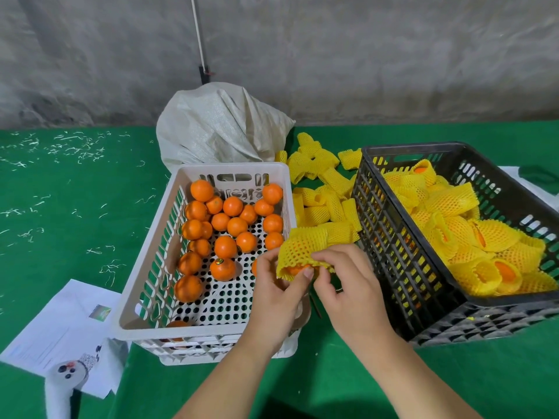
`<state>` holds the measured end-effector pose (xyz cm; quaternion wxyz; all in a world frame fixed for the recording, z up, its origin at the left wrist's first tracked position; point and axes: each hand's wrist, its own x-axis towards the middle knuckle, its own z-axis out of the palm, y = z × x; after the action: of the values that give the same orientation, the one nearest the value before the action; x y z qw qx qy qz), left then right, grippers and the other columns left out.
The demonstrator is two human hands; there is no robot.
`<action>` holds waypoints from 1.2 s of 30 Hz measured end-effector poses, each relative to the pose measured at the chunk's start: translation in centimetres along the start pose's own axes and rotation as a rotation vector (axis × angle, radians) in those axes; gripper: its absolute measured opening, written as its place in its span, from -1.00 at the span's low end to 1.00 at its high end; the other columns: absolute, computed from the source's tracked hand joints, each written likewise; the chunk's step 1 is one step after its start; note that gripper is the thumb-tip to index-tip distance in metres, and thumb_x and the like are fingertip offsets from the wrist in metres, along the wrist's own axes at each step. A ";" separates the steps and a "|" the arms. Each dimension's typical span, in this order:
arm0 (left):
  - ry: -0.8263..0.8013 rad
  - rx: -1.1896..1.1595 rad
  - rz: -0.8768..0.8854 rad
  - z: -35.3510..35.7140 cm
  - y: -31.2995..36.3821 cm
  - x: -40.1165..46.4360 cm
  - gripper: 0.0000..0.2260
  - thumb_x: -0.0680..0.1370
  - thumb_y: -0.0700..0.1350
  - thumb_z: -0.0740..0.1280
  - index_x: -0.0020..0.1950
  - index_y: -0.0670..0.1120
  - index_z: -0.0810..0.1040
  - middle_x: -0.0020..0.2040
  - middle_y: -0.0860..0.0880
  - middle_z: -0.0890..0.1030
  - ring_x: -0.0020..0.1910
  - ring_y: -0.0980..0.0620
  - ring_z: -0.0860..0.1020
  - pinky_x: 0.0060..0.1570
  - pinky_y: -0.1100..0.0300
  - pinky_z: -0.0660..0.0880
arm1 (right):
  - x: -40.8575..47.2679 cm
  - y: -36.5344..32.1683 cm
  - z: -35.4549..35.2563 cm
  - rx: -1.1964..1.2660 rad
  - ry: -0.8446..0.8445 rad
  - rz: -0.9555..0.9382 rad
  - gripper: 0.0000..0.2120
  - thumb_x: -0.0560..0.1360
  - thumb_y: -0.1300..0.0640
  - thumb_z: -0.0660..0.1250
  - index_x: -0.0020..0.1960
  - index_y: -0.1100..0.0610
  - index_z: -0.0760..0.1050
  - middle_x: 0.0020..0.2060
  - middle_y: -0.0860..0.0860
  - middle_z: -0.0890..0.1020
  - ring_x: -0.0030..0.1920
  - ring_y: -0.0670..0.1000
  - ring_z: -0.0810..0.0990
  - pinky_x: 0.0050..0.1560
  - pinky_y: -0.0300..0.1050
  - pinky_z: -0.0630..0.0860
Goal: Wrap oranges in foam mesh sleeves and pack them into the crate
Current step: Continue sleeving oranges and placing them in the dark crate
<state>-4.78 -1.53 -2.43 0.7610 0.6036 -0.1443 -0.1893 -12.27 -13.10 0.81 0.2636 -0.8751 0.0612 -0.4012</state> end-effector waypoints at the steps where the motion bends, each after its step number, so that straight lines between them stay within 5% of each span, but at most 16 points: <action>1: 0.003 0.009 0.010 -0.1 0.0 0.0 -0.55 0.49 -0.06 0.54 0.31 0.05 0.45 0.13 -0.03 0.66 0.03 0.02 0.68 0.01 0.15 0.61 | -0.3 0.0 0.3 0.039 -0.026 0.103 -0.69 0.51 0.33 0.41 0.24 0.20 0.57 0.14 0.01 0.52 0.15 0.04 0.56 0.12 -0.14 0.55; 3: -0.006 0.023 0.028 -0.3 0.2 0.0 -0.54 0.47 -0.08 0.56 0.27 0.14 0.45 0.16 0.06 0.63 0.08 0.05 0.67 0.04 0.17 0.61 | -0.6 0.3 0.6 0.160 -0.093 0.347 -0.55 0.52 0.26 0.41 0.37 0.06 0.45 0.24 -0.11 0.42 0.23 -0.07 0.52 0.17 -0.22 0.55; 5: -0.004 -0.011 0.035 -0.3 0.1 0.1 -0.49 0.48 -0.18 0.56 0.30 0.15 0.43 0.22 -0.01 0.61 0.12 0.02 0.67 0.09 0.12 0.62 | -0.7 0.7 0.9 0.266 -0.154 0.493 -0.53 0.56 0.28 0.35 0.41 -0.01 0.41 0.27 -0.12 0.47 0.25 -0.08 0.55 0.19 -0.04 0.60; 9: 0.024 -0.045 0.047 -0.3 0.2 0.2 -0.40 0.53 -0.34 0.50 0.51 -0.04 0.38 0.37 -0.07 0.57 0.27 0.02 0.63 0.22 0.16 0.59 | -1.1 0.7 0.9 0.305 -0.023 0.493 -0.66 0.56 0.38 0.34 0.19 0.01 0.56 0.06 -0.01 0.62 0.03 -0.01 0.65 0.05 0.13 0.62; 15: -0.006 0.002 0.075 -0.1 0.3 -0.2 -0.43 0.50 -0.33 0.51 0.47 -0.10 0.42 0.30 -0.04 0.60 0.18 0.08 0.65 0.12 0.24 0.58 | -2.6 -0.1 1.4 0.430 0.169 0.577 -0.76 0.50 0.33 0.36 0.03 0.01 0.55 -0.06 0.01 0.61 -0.04 0.06 0.63 -0.03 0.03 0.59; 19: -0.026 -0.011 0.047 -0.4 0.2 0.0 -0.39 0.45 -0.19 0.59 0.42 -0.02 0.42 0.32 -0.06 0.58 0.27 -0.07 0.60 0.24 -0.03 0.60 | -1.9 -0.2 1.9 0.618 0.022 0.776 -0.73 0.59 0.30 0.33 0.16 -0.04 0.49 0.00 -0.06 0.68 0.00 -0.05 0.67 -0.01 -0.11 0.62; 21: -0.001 -0.048 0.032 -0.5 0.1 0.1 -0.41 0.42 -0.18 0.56 0.40 0.00 0.42 0.32 -0.15 0.56 0.32 -0.21 0.56 0.33 -0.25 0.52 | -1.8 0.1 1.6 0.600 0.004 0.747 -0.74 0.60 0.33 0.30 0.12 -0.01 0.53 -0.08 -0.05 0.70 -0.08 -0.05 0.68 -0.04 -0.10 0.62; 24: 0.004 -0.058 0.026 -0.4 -0.1 0.1 -0.42 0.41 -0.19 0.55 0.38 0.00 0.43 0.33 -0.17 0.55 0.34 -0.26 0.54 0.35 -0.33 0.48 | -2.2 0.1 1.4 0.530 0.056 0.693 -0.75 0.57 0.34 0.36 0.05 0.00 0.57 -0.16 -0.08 0.70 -0.14 -0.04 0.67 -0.11 -0.16 0.60; 27: 0.014 -0.091 0.019 -0.3 -0.2 0.1 -0.44 0.42 -0.21 0.54 0.37 0.00 0.45 0.33 -0.20 0.56 0.33 -0.27 0.56 0.34 -0.31 0.50 | -2.8 -0.5 1.9 0.506 0.108 0.672 -0.78 0.57 0.32 0.35 0.03 -0.01 0.55 -0.18 -0.11 0.67 -0.19 -0.10 0.62 -0.19 -0.28 0.53; 32: -0.090 -0.062 0.008 -0.6 -0.1 0.1 -0.45 0.45 -0.20 0.56 0.33 0.20 0.49 0.33 -0.12 0.58 0.29 -0.19 0.60 0.19 -0.07 0.62 | -2.7 -0.8 2.9 0.689 0.039 0.852 -0.83 0.70 0.13 0.18 0.19 -0.10 0.46 -0.02 -0.19 0.66 0.00 -0.08 0.66 -0.11 -0.16 0.61; 36: -0.147 -0.153 -0.079 -0.9 -0.1 0.2 -0.44 0.46 -0.22 0.56 0.34 0.23 0.51 0.38 -0.17 0.57 0.27 -0.17 0.64 0.11 -0.01 0.64 | -2.7 -0.3 2.5 0.626 0.026 0.746 -0.69 0.68 0.24 0.22 0.33 -0.08 0.44 0.13 -0.16 0.66 0.15 -0.07 0.66 0.07 -0.12 0.62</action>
<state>-4.19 -0.89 -2.69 0.7840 0.5336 -0.1607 -0.2734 -12.29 -10.93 -2.20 0.6392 -0.6671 0.2504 -0.2894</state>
